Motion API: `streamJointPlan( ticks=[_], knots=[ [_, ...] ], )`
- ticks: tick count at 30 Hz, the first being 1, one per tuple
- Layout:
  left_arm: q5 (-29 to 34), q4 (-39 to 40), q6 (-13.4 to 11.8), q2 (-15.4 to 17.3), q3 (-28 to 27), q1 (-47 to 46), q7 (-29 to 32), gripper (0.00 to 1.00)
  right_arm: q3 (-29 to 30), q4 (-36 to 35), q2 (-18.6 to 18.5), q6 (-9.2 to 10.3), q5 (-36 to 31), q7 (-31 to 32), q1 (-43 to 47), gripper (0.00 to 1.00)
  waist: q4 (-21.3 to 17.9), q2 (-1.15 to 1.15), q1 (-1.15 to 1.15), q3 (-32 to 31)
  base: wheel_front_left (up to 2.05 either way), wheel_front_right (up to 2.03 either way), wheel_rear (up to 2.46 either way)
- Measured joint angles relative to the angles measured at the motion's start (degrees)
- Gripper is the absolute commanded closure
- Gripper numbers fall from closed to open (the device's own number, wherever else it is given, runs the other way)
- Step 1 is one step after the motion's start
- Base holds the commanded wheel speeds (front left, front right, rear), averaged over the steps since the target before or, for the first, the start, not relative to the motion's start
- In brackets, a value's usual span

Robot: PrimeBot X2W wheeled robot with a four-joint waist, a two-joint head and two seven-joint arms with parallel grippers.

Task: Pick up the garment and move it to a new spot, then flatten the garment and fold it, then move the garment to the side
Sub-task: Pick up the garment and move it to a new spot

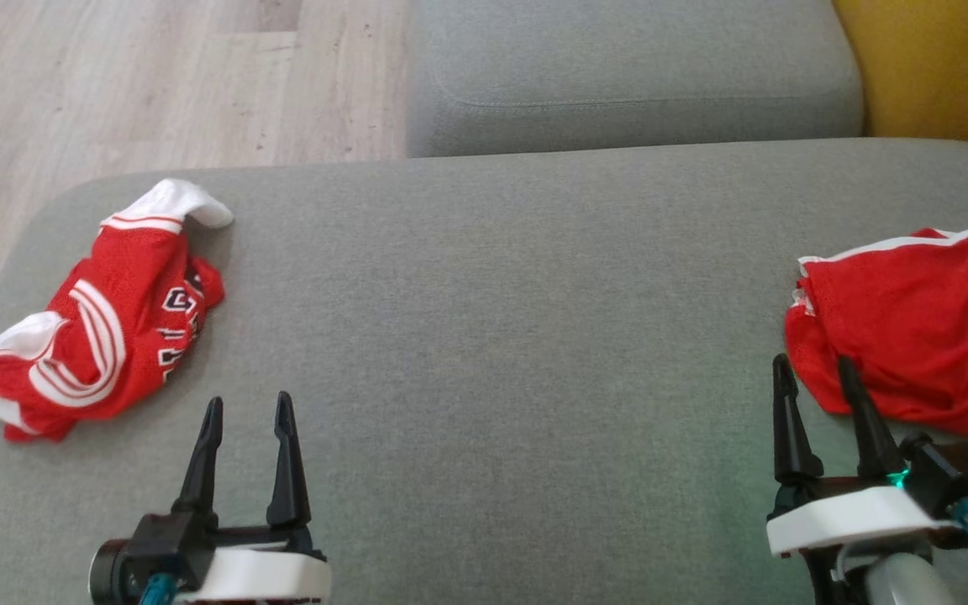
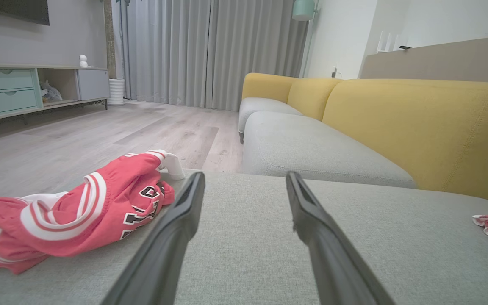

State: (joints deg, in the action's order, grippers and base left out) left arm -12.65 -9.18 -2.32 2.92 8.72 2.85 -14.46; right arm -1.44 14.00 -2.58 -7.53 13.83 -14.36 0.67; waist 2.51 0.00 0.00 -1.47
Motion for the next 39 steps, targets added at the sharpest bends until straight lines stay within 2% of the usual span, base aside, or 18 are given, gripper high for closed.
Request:
streamJointPlan(
  ticks=[8,19,26,31,37,39],
  knots=[
    [0.0,0.0,0.0,0.0,-0.4,0.0,0.0,0.00,-3.3,-0.3,0.0,0.00,1.0,0.0,0.5,0.00,3.6,0.00,0.00,-0.3,0.00,0.00,0.00],
    [2.0,-0.8,0.3,0.0,-3.6,0.1,0.0,0.00,-9.7,0.4,0.0,0.00,3.0,0.0,2.2,0.00,14.8,0.00,0.00,-1.4,0.00,0.00,0.00],
    [2.6,-0.9,0.8,0.0,-4.9,1.3,0.0,0.00,-12.6,0.9,0.0,0.00,4.4,0.0,2.2,0.00,19.6,0.00,0.00,-2.0,0.00,0.00,0.00],
    [2.6,-0.9,0.9,0.1,-5.6,1.6,0.0,0.00,-13.3,1.1,0.0,0.00,4.9,0.0,2.2,0.00,20.6,0.00,-0.01,-2.1,0.00,0.00,0.00],
    [2.6,-0.8,1.3,0.5,-7.9,0.6,0.0,0.00,-13.2,1.0,0.0,0.00,4.7,0.0,1.6,0.00,19.4,0.00,0.00,-0.2,0.00,0.00,0.00],
    [2.6,-0.9,2.1,1.5,-7.9,-1.3,0.0,0.00,-12.7,0.9,0.0,0.00,4.3,0.0,0.6,0.00,18.8,0.00,0.00,1.1,0.00,0.00,0.00]
  ],
)
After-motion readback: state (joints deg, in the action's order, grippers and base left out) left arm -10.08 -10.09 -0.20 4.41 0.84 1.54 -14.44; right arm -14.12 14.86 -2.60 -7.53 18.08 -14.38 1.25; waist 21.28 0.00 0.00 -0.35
